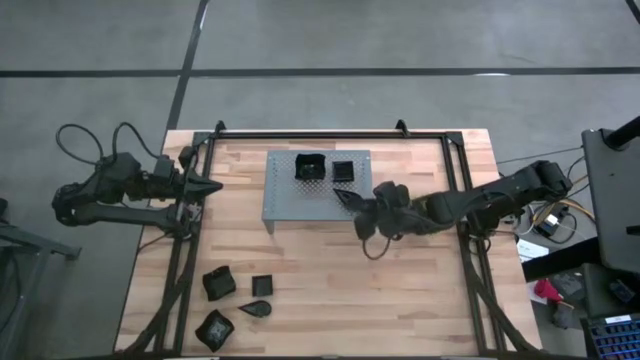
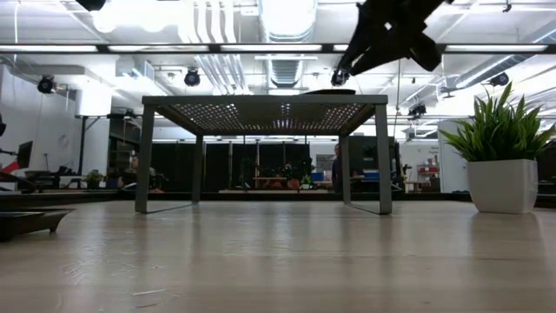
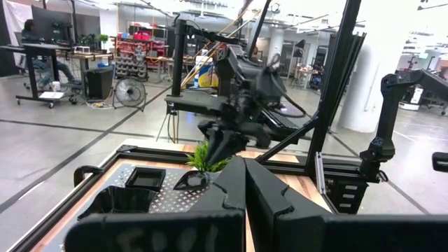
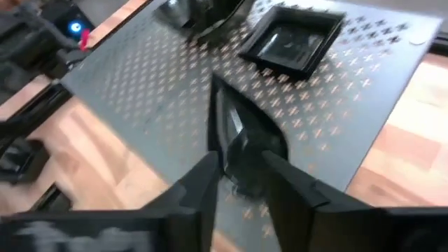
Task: Pick & Place Mini shaped plates
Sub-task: Stack the distorted square plate on top of the distorted square plate on the shelf
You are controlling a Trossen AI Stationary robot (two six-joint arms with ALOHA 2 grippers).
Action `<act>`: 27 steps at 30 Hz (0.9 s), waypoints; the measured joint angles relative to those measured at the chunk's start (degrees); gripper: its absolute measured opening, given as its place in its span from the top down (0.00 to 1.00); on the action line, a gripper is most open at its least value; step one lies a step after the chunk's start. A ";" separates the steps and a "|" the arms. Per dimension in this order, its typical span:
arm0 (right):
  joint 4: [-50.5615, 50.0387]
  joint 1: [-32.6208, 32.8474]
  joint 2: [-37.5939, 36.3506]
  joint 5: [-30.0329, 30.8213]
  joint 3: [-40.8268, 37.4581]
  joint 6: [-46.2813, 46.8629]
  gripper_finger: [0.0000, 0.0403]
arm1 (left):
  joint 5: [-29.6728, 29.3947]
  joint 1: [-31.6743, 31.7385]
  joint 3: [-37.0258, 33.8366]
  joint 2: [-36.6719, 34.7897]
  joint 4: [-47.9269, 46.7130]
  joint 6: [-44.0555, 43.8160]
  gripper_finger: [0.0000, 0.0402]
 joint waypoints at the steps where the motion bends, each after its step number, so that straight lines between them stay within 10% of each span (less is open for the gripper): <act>1: 1.05 1.04 0.23 0.32 -0.77 -0.11 0.81 | -0.01 0.00 0.01 0.00 0.01 0.00 1.00; 5: 8.52 6.16 0.96 2.75 -5.35 -2.67 0.96 | -0.02 0.00 0.00 -0.01 0.00 0.00 1.00; 21: 24.57 13.69 -11.48 7.45 -19.62 -23.78 0.98 | 0.00 0.00 0.00 -0.01 0.00 0.00 1.00; 27: 36.81 12.47 -23.47 -4.93 -28.02 -41.22 0.98 | -0.02 0.00 0.02 -0.01 0.00 0.00 1.00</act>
